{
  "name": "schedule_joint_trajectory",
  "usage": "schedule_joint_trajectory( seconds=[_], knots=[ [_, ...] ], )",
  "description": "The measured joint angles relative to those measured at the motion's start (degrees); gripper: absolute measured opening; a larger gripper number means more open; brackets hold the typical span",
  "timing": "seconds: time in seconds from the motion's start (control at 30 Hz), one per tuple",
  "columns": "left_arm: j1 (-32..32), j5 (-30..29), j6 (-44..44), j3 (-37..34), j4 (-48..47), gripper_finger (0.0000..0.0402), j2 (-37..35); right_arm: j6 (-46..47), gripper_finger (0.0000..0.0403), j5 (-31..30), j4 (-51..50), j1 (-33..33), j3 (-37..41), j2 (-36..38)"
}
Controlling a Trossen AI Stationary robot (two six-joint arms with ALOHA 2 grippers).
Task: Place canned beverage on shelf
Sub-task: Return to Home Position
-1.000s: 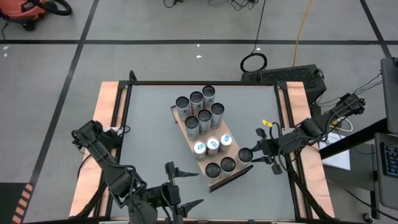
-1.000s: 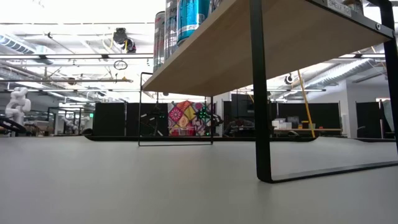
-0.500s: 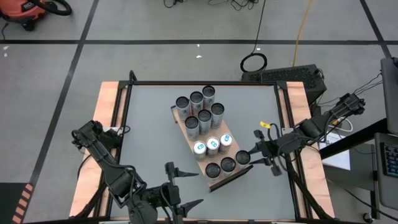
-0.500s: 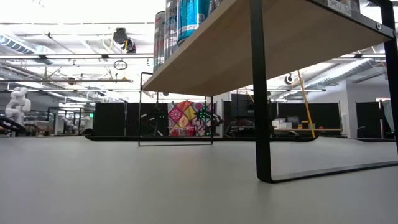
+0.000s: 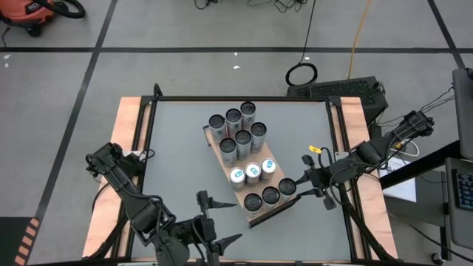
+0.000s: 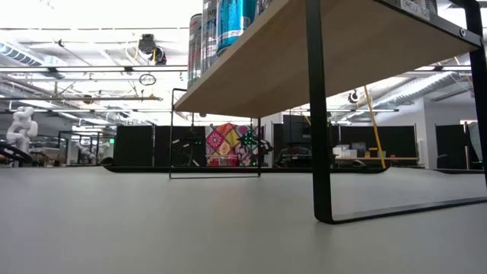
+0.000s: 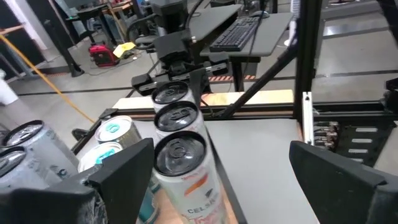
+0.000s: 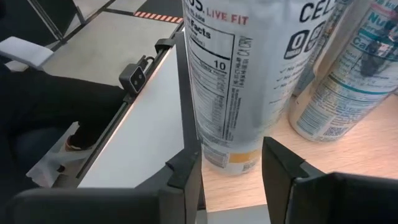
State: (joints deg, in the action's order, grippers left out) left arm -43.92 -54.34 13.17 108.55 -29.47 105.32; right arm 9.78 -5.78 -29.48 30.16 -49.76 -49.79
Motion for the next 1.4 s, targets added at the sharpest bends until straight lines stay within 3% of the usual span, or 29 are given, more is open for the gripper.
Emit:
schedule_joint_trajectory(
  seconds=[0.2,0.33,0.63,0.97,1.17,1.4],
  knots=[
    [0.2,-1.3,-4.5,0.0,0.0,0.0365,0.0,-2.7,0.01,-0.1,-1.0,1.6,0.0,2.7],
    [0.5,0.4,-5.1,0.0,-0.4,0.0337,-0.2,-3.0,0.0089,-1.5,-1.1,3.2,0.0,6.2],
    [1.5,1.9,-15.1,0.0,-2.0,0.0207,-0.9,-7.5,0.0006,-6.3,-2.6,7.2,0.0,9.6],
    [3.5,9.6,-12.0,-0.6,-11.3,0.0062,-3.0,-10.9,0.0001,-7.7,-1.3,9.0,3.7,10.7],
    [3.0,12.7,-12.1,-7.9,-7.0,0.0007,-5.9,-10.3,0.0001,-7.6,1.5,9.0,8.2,12.3],
    [3.3,13.9,-12.2,-25.2,5.6,0.0001,-15.7,-11.6,0.0,-7.7,1.9,9.0,8.5,13.2]
  ],
)
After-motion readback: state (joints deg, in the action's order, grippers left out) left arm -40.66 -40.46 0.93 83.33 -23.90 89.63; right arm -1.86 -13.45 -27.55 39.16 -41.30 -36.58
